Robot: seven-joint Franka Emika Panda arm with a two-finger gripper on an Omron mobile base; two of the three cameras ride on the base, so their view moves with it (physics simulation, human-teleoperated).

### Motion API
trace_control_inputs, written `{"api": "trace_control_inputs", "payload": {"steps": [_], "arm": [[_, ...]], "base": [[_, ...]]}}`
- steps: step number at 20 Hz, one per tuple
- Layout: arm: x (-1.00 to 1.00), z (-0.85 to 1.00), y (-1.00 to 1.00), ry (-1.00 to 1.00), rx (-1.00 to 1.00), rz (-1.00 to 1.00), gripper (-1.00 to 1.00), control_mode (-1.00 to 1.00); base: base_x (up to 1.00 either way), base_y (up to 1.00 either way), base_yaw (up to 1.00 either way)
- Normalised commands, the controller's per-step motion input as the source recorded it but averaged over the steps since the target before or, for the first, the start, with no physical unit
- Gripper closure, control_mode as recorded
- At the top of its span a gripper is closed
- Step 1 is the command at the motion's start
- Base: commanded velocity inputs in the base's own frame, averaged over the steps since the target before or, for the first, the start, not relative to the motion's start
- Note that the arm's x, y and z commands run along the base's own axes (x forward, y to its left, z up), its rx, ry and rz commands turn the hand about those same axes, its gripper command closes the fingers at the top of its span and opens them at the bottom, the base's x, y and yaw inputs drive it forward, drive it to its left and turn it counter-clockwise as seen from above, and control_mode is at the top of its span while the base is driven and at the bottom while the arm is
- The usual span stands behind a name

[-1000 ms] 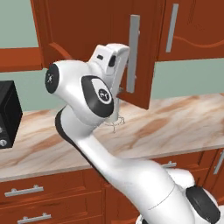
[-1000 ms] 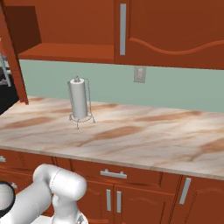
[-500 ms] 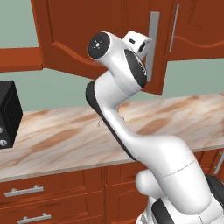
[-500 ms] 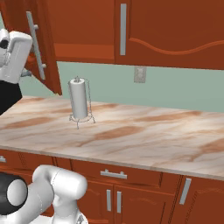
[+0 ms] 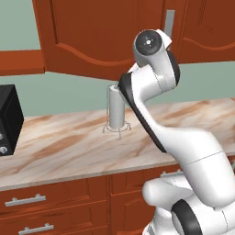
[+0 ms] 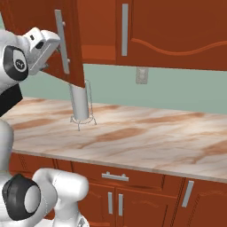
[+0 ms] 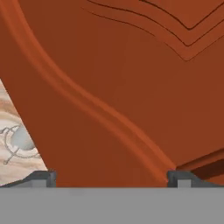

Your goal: Close all open cabinet doors.

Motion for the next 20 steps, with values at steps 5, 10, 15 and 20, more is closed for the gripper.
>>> {"api": "trace_control_inputs", "payload": {"steps": [5, 10, 15, 20], "arm": [[0.87, -0.38, -0.28, -0.38, 0.16, 0.25, -1.0, -1.0], [0.99, -0.1, -0.24, -0.12, 0.18, 0.13, -1.0, -1.0], [1.0, 0.0, -0.2, 0.04, 0.14, 0.01, -1.0, -1.0], [1.0, 0.0, -0.21, 0.12, 0.13, 0.0, -1.0, -1.0]], "base": [[0.0, 0.0, 0.0], [0.0, 0.0, 0.0], [0.0, 0.0, 0.0], [0.0, 0.0, 0.0]]}}
